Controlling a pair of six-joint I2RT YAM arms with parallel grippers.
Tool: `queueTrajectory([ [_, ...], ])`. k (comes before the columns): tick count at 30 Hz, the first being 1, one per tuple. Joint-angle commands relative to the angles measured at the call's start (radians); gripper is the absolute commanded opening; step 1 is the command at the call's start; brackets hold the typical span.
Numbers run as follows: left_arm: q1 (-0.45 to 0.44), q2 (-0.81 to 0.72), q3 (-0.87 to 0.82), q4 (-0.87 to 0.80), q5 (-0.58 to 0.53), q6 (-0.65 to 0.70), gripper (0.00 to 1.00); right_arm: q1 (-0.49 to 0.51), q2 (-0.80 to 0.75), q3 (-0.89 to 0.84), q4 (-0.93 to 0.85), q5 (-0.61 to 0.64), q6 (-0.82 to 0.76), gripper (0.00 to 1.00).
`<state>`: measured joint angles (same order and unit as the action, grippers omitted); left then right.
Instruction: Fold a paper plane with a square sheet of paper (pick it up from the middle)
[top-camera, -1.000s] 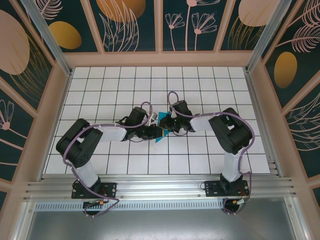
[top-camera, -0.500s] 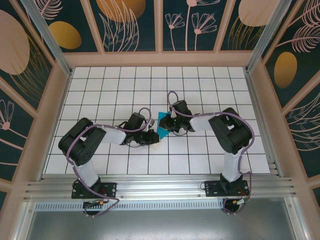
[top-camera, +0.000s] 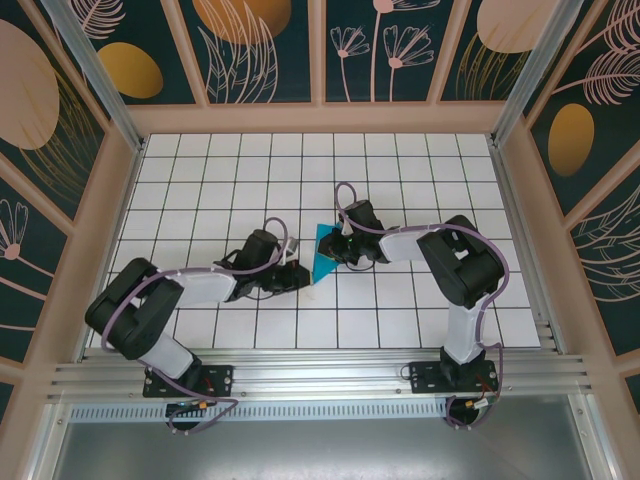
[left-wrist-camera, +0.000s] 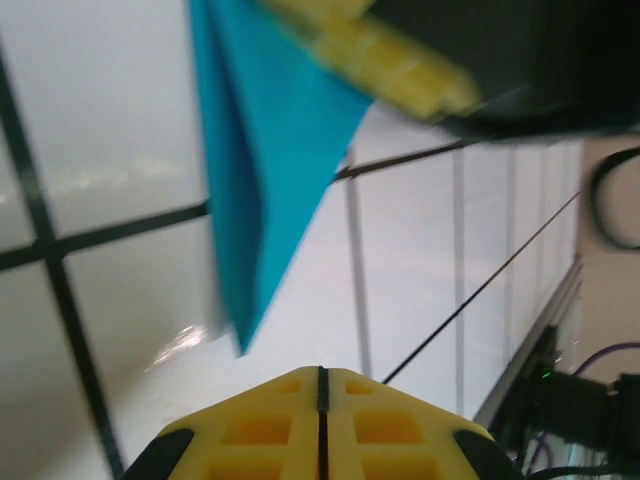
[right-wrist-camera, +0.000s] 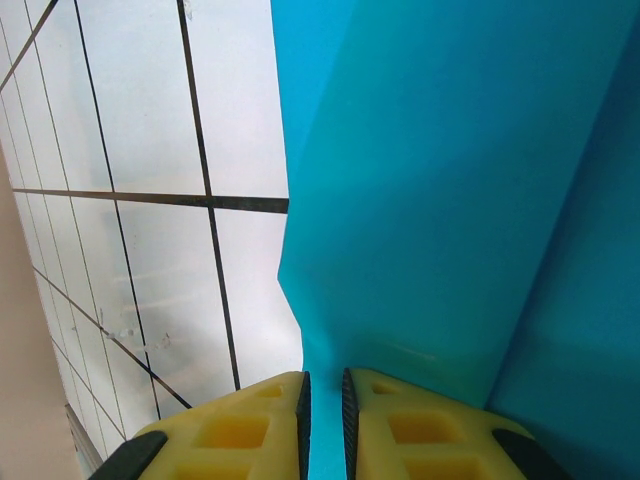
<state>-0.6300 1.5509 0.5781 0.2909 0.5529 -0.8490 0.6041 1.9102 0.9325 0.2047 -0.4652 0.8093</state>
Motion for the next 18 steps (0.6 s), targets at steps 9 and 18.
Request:
queueTrajectory([
  [9,-0.002,0.153,0.151,0.166,-0.008,-0.093,0.11,0.008,0.063,-0.032,-0.076,0.094,-0.014,0.21],
  [18,-0.002,0.265,0.152,0.141,-0.050,-0.063,0.11,0.008,0.071,-0.034,-0.059,0.083,-0.002,0.21],
])
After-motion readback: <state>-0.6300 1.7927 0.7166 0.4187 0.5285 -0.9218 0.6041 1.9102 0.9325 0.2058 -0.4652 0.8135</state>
